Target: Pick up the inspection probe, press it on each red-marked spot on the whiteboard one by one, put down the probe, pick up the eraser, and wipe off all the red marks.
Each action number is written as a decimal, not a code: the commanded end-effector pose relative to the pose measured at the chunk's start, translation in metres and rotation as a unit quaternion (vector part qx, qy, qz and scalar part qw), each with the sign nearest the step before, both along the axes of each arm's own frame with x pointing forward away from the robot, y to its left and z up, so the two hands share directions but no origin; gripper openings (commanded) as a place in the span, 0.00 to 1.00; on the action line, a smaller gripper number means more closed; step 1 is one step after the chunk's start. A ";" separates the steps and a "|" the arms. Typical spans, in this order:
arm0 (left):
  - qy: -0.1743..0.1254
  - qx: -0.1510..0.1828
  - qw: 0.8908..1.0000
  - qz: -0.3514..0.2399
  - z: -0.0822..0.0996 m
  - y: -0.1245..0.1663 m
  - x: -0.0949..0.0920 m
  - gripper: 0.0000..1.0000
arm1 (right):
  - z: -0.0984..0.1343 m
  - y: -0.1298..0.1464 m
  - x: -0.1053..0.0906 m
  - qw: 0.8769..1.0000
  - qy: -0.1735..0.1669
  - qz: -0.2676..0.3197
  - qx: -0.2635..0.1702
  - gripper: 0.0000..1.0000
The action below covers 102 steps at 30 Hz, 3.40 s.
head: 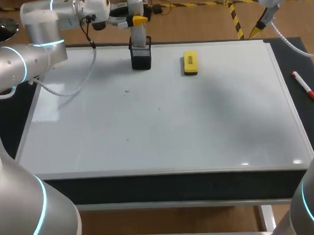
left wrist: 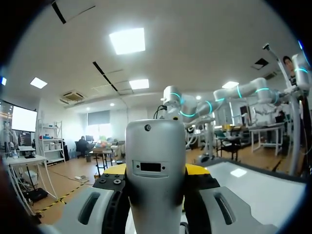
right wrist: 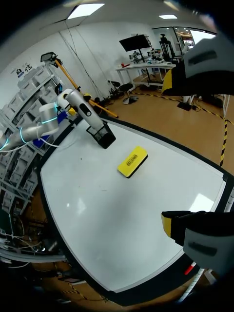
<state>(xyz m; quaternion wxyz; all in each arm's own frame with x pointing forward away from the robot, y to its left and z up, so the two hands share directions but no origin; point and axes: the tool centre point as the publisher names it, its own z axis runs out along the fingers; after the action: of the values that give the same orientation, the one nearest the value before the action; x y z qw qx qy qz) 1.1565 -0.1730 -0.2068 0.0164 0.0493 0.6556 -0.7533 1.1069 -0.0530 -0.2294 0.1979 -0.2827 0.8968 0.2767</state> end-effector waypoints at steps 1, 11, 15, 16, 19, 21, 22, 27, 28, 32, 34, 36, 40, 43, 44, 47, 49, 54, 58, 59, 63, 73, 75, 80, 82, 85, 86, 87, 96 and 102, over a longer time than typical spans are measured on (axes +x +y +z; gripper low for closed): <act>0.000 -0.005 1.000 -0.030 -0.013 -0.002 0.010 0.00 | 0.001 0.000 0.001 1.000 0.001 0.001 -0.002 1.00; 0.017 -0.009 1.000 -0.025 -0.032 -0.004 0.010 0.00 | 0.001 0.000 0.001 1.000 0.001 0.001 -0.002 1.00; 0.023 -0.010 0.999 -0.024 -0.039 -0.004 0.012 0.00 | 0.001 0.000 0.001 1.000 0.001 0.001 -0.002 1.00; 0.024 -0.010 0.999 -0.024 -0.041 -0.004 0.013 0.00 | 0.001 0.000 0.001 1.000 0.001 0.001 -0.002 1.00; 0.027 -0.005 0.999 -0.020 -0.046 -0.004 0.013 0.00 | 0.001 0.000 0.001 1.000 0.001 0.001 -0.002 1.00; 0.028 -0.006 0.999 -0.018 -0.050 -0.003 0.012 0.00 | 0.001 0.000 0.001 1.000 0.001 0.001 -0.002 1.00; 0.029 -0.005 0.999 -0.018 -0.052 -0.003 0.012 0.00 | 0.001 0.000 0.001 1.000 0.001 0.001 -0.002 1.00; 0.037 -0.005 0.999 -0.019 -0.063 -0.003 0.011 0.00 | 0.001 0.000 0.001 1.000 0.001 0.001 -0.002 1.00; 0.037 -0.005 0.999 -0.019 -0.065 -0.003 0.011 0.00 | 0.001 0.000 0.001 1.000 0.001 0.001 -0.002 1.00; 0.038 -0.005 0.999 -0.019 -0.071 -0.004 0.010 0.00 | 0.001 0.000 0.001 1.000 0.001 0.001 -0.002 1.00; 0.040 -0.003 0.999 -0.019 -0.074 -0.004 0.010 0.00 | 0.001 0.000 0.001 1.000 0.001 0.001 -0.002 1.00; 0.041 -0.002 0.999 -0.019 -0.075 -0.005 0.010 0.00 | 0.001 0.000 0.001 1.000 0.001 0.001 -0.002 1.00; 0.044 0.005 0.999 -0.022 -0.079 -0.005 0.010 0.32 | 0.001 0.000 0.001 1.000 0.001 0.001 -0.002 1.00; 0.049 0.010 0.999 -0.020 -0.082 -0.006 0.010 1.00 | 0.001 0.000 0.001 1.000 0.001 0.001 -0.002 1.00; 0.053 0.014 0.998 -0.015 -0.082 -0.005 0.009 1.00 | 0.001 0.000 0.001 1.000 0.001 0.001 -0.002 1.00; 0.052 0.019 0.998 -0.008 -0.080 -0.003 0.008 1.00 | 0.001 0.000 0.001 1.000 0.001 0.001 -0.002 1.00; 0.051 0.025 0.998 -0.004 -0.078 -0.001 0.006 1.00 | 0.001 0.000 0.001 1.000 0.001 0.001 -0.002 1.00; 0.049 0.070 0.996 0.032 -0.070 0.008 -0.002 1.00 | 0.001 0.000 0.001 1.000 0.001 0.001 -0.002 1.00; 0.058 0.129 0.986 0.086 -0.067 0.022 -0.010 1.00 | 0.001 0.000 0.001 1.000 0.001 0.001 -0.002 1.00; 0.061 0.138 0.984 0.099 -0.067 0.026 -0.011 1.00 | 0.001 0.000 0.001 1.000 0.001 0.001 -0.002 1.00; 0.052 0.172 0.974 0.141 -0.062 0.040 -0.023 1.00 | 0.001 0.000 0.001 1.000 0.001 0.001 -0.002 1.00; 0.041 0.238 0.948 0.209 -0.051 0.067 -0.061 1.00 | 0.001 0.000 0.001 1.000 0.001 0.001 -0.002 1.00; 0.040 0.239 0.945 0.221 -0.050 0.072 -0.071 1.00 | 0.001 0.000 0.001 1.000 0.001 0.001 -0.002 1.00; 0.041 0.236 0.939 0.249 -0.046 0.088 -0.097 1.00 | 0.001 0.000 0.001 1.000 0.001 0.001 -0.002 1.00; 0.042 0.244 0.932 0.265 -0.046 0.094 -0.108 1.00 | 0.001 0.000 0.001 1.000 0.001 0.001 -0.002 1.00; 0.041 0.256 0.924 0.279 -0.046 0.102 -0.126 1.00 | 0.001 0.000 0.001 1.000 0.001 0.001 -0.002 1.00; 0.042 0.258 0.923 0.282 -0.046 0.105 -0.132 1.00 | 0.001 0.000 0.001 1.000 0.001 0.001 -0.002 1.00; 0.041 0.260 0.923 0.283 -0.046 0.108 -0.139 1.00 | 0.001 0.000 0.001 1.000 0.001 0.001 -0.002 1.00; 0.042 0.261 0.921 0.285 -0.046 0.110 -0.145 1.00 | 0.001 0.000 0.001 1.000 0.001 0.001 -0.002 1.00; 0.042 0.261 0.921 0.285 -0.046 0.110 -0.145 1.00 | 0.001 0.000 0.001 1.000 0.001 0.001 -0.002 1.00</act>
<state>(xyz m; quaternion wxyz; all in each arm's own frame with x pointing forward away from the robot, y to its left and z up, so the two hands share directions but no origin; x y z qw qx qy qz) 1.0256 -0.0643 -0.2573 -0.1138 0.0301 0.8248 -0.5531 1.1069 -0.0530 -0.2295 0.1981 -0.2826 0.8968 0.2766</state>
